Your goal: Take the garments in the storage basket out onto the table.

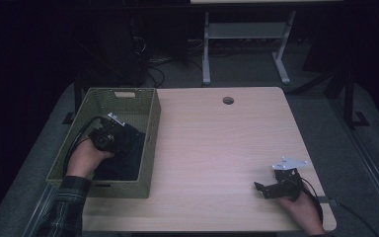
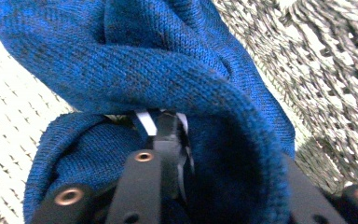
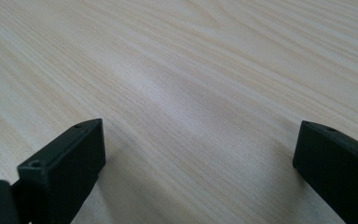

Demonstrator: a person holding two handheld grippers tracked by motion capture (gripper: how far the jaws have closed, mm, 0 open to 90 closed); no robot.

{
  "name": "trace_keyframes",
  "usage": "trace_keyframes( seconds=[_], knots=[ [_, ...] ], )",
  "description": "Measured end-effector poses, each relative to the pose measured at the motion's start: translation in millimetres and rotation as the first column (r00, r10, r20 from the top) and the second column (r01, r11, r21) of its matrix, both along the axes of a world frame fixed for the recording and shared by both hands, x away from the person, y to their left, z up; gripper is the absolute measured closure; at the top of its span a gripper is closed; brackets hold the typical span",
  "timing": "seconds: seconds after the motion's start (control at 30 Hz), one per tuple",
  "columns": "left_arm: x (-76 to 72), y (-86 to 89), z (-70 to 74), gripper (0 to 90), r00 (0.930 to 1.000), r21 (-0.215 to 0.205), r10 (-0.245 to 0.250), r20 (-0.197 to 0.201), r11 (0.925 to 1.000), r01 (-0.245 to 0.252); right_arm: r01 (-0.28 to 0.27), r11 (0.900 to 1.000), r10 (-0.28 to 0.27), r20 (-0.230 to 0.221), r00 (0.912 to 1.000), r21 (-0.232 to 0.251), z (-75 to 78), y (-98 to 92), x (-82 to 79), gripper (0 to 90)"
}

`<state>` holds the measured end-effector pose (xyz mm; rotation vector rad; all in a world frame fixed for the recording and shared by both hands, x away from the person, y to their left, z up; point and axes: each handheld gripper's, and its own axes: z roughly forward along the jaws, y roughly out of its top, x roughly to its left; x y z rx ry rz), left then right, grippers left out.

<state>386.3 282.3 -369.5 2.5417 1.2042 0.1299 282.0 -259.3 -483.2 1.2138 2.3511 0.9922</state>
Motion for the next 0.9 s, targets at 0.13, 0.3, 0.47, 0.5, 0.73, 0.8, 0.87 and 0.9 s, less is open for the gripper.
trace_keyframes(
  seconds=[0.13,0.3,0.47,0.5,0.73,0.8,0.87,0.9],
  knots=[
    [0.5,0.7,5.2,77.8,0.9999,-0.004,-0.01,-0.006,0.9999,0.01,0.0,1.0,0.0,0.0,1.0,0.0,0.0,0.0,0.0,2.0],
    [0.7,0.1,15.1,78.7,0.9992,-0.005,-0.038,-0.009,0.9993,0.038,0.0,1.0,0.0,0.0,1.0,0.0,0.0,0.0,0.0,2.0],
    [0.2,-1.2,29.4,78.8,0.9988,-0.03,-0.049,-0.001,0.9983,0.049,0.0,1.0,0.0,0.0,1.0,0.0,0.0,0.0,0.0,2.0],
    [0.1,-1.9,32.0,78.8,0.9986,-0.034,-0.053,-0.001,0.998,0.053,0.0,1.0,0.0,0.0,1.0,0.0,0.0,0.0,0.0,2.0],
    [-0.6,-6.0,49.6,79.1,0.997,-0.04,-0.076,0.013,0.9963,0.076,0.0,1.0,0.0,0.001,1.0,-0.001,0.0,0.0,0.0,2.0],
    [-0.6,-6.3,53.8,79.1,0.9967,-0.047,-0.08,0.015,0.9956,0.081,0.0,1.0,0.0,0.0,1.0,0.0,0.0,0.0,0.0,2.0],
    [-1.2,-7.3,57.2,79.3,0.9967,-0.049,-0.08,0.016,0.9955,0.081,0.0,1.0,0.0,0.001,1.0,0.0,0.0,0.0,0.0,2.0],
    [-1.2,-7.6,59.0,79.3,0.9964,-0.047,-0.083,0.016,0.9954,0.083,0.0,1.0,0.0,0.0,1.0,0.0,0.0,0.0,0.0,2.0]
  ],
)
